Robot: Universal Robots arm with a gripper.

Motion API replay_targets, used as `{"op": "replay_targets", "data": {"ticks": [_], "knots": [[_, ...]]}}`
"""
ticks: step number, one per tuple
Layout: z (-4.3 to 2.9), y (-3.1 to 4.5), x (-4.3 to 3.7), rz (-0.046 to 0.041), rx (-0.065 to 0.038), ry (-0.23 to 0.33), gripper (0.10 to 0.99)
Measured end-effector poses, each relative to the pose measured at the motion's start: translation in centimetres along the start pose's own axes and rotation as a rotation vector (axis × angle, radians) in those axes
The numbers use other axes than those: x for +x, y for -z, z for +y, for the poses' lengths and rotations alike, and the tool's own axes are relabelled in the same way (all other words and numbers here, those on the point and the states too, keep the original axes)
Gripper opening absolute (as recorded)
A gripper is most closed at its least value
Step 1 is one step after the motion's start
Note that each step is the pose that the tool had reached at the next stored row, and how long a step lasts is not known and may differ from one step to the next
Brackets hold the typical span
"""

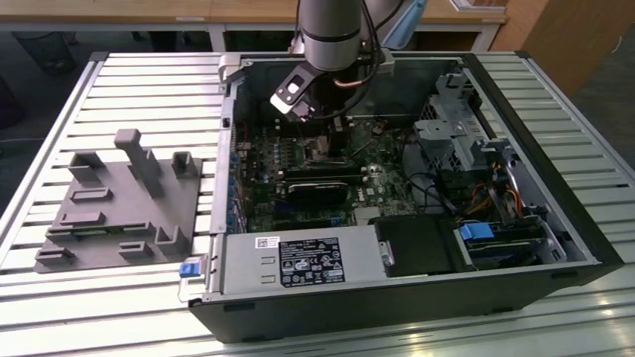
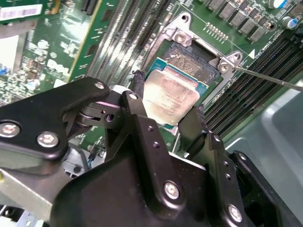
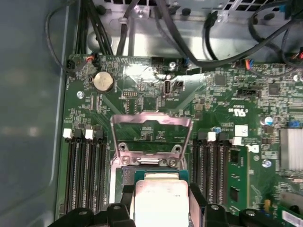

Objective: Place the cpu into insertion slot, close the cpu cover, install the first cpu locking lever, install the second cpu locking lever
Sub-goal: 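Place the cpu into insertion slot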

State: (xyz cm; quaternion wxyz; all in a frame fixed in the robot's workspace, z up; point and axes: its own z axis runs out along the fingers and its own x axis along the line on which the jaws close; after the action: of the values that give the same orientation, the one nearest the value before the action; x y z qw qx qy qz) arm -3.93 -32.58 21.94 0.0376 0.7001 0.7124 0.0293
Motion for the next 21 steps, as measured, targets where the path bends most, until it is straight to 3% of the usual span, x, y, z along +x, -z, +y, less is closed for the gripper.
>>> {"op": "replay_targets", "data": {"ticks": [9, 21], "knots": [[-0.42, -1.4, 0.44, -0.0027, 0.0, -0.009, 0.541], [-0.58, -2.2, 0.9, -0.003, 0.0, -0.012, 0.541]]}}
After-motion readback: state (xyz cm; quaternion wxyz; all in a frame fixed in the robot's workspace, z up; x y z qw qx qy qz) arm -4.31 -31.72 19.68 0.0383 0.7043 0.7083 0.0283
